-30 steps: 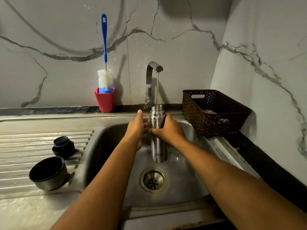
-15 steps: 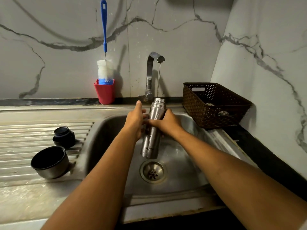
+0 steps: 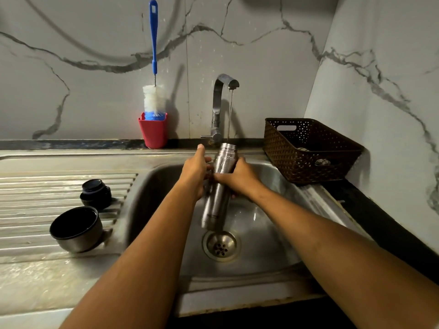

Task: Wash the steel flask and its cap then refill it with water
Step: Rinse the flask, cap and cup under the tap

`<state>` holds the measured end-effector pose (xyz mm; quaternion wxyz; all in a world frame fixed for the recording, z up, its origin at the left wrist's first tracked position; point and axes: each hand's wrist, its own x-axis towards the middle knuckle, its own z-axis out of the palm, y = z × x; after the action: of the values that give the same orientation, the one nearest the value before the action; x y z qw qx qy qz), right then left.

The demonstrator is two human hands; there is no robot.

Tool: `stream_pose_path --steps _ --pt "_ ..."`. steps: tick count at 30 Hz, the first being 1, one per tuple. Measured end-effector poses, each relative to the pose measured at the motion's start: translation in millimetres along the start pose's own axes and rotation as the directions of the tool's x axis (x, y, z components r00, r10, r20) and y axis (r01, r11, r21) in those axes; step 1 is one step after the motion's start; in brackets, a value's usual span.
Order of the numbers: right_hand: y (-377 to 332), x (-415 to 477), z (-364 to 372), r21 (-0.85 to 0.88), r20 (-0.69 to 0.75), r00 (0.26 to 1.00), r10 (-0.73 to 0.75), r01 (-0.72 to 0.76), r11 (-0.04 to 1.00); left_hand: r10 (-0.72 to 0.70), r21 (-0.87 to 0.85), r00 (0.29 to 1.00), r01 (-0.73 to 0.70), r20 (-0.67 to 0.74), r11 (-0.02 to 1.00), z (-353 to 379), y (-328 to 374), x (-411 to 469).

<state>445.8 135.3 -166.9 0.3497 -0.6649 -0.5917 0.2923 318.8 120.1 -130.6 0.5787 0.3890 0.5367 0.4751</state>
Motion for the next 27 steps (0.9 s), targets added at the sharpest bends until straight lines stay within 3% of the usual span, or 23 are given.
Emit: stream_pose_path --steps 4,7,10,16,22,25,27 --pt "4.2 4.9 1.6 0.023 -0.005 1.0 0.013 -0.013 1.0 -0.015 0.099 0.999 0.012 0.036 0.995 -4.2 -2.0 4.2" --pt "8.0 7.3 -1.9 0.375 0.101 0.972 0.214 -0.237 0.896 -0.043 0.262 0.992 0.01 0.122 0.965 -13.9 0.7 13.1" --pt "2.5 2.8 -5.3 0.436 0.279 0.901 0.333 -0.428 0.792 -0.101 0.328 0.975 0.031 0.199 0.944 -32.4 6.4 21.8" --pt "-3.6 10.4 -2.8 0.502 0.405 0.792 0.458 -0.611 0.612 -0.111 0.081 0.934 0.089 0.339 0.993 -55.1 15.6 25.3" --pt "0.1 23.8 -9.7 0.653 0.548 0.704 0.452 -0.698 0.295 0.233 0.074 0.906 -0.276 0.352 0.958 -42.4 2.5 28.9" --pt "-0.8 25.2 -13.5 0.656 0.525 0.711 0.467 -0.688 0.311 0.448 0.214 0.822 -0.536 0.351 0.817 -28.6 -9.9 30.0" --pt "0.5 22.4 -16.0 0.639 0.52 0.722 0.456 -0.684 0.352 0.546 0.305 0.781 -0.622 0.304 0.721 -17.9 -14.9 30.5"
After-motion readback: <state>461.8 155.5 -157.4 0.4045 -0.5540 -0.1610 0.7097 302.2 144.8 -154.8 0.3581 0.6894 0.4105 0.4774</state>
